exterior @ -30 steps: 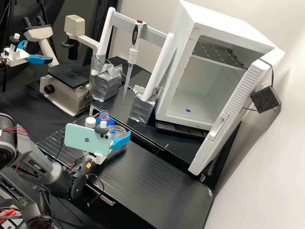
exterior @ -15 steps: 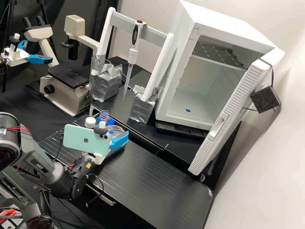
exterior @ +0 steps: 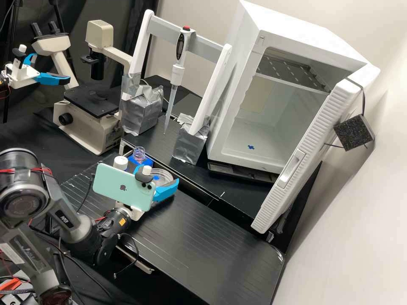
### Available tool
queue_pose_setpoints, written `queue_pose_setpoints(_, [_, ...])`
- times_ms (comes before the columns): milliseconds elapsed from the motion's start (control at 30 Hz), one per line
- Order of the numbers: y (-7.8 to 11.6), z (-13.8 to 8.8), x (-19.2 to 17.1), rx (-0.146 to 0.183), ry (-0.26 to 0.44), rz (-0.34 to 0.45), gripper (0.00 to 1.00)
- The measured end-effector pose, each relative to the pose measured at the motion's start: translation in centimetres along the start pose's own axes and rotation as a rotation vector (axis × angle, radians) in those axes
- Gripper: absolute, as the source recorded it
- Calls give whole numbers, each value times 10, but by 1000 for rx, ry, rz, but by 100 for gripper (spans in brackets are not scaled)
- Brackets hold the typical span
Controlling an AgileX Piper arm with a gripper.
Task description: Close the lid
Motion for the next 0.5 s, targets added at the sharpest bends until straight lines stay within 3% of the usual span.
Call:
queue_pose_setpoints(133, [-1,3,2,12,-20,9,0])
queue_pose_setpoints(167, [-1,3,2,14,-21,9,100])
queue_pose_setpoints(500, [-1,4,2,14,-27,17,100])
